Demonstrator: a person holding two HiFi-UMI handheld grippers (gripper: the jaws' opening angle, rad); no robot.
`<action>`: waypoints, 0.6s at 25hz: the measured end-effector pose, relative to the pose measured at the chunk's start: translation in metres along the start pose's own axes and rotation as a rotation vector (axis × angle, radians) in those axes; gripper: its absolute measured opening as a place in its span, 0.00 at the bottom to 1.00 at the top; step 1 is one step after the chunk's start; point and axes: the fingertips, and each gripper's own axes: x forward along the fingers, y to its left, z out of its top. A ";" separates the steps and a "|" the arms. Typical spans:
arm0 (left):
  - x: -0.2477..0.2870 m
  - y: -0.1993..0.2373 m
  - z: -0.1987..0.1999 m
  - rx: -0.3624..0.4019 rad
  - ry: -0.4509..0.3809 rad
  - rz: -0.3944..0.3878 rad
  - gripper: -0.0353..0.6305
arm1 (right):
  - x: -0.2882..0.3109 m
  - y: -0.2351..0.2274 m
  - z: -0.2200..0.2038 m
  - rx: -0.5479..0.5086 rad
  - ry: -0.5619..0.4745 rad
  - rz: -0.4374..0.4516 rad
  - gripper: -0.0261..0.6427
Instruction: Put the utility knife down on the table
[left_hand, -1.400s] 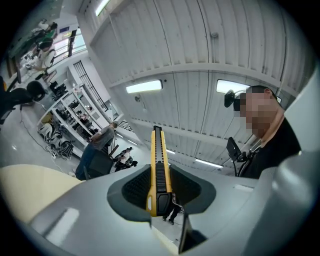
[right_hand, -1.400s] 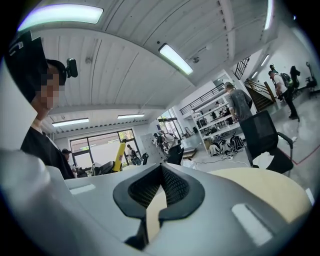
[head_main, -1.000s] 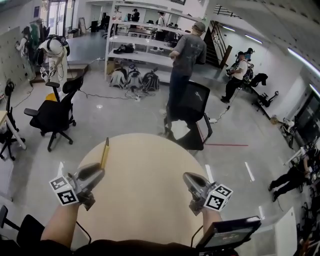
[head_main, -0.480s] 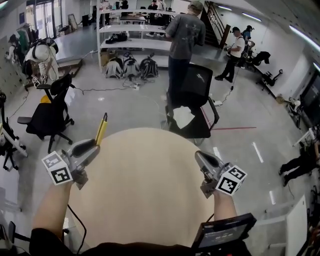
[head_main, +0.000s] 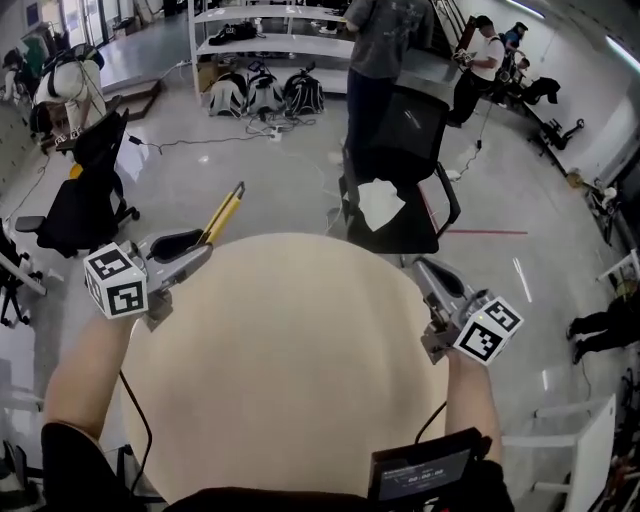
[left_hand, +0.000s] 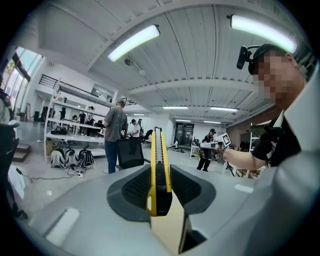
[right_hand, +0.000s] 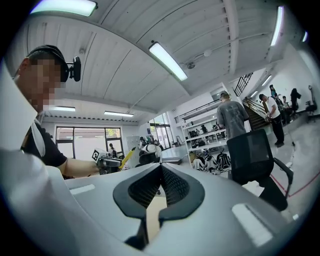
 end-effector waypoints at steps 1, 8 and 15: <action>0.013 0.007 -0.009 0.002 0.018 -0.005 0.23 | 0.006 -0.008 -0.005 -0.003 0.008 0.001 0.06; 0.100 0.061 -0.080 0.035 0.150 -0.045 0.23 | 0.055 -0.061 -0.044 0.003 0.050 0.011 0.06; 0.166 0.101 -0.158 0.107 0.306 -0.056 0.23 | 0.089 -0.093 -0.092 0.015 0.105 0.027 0.06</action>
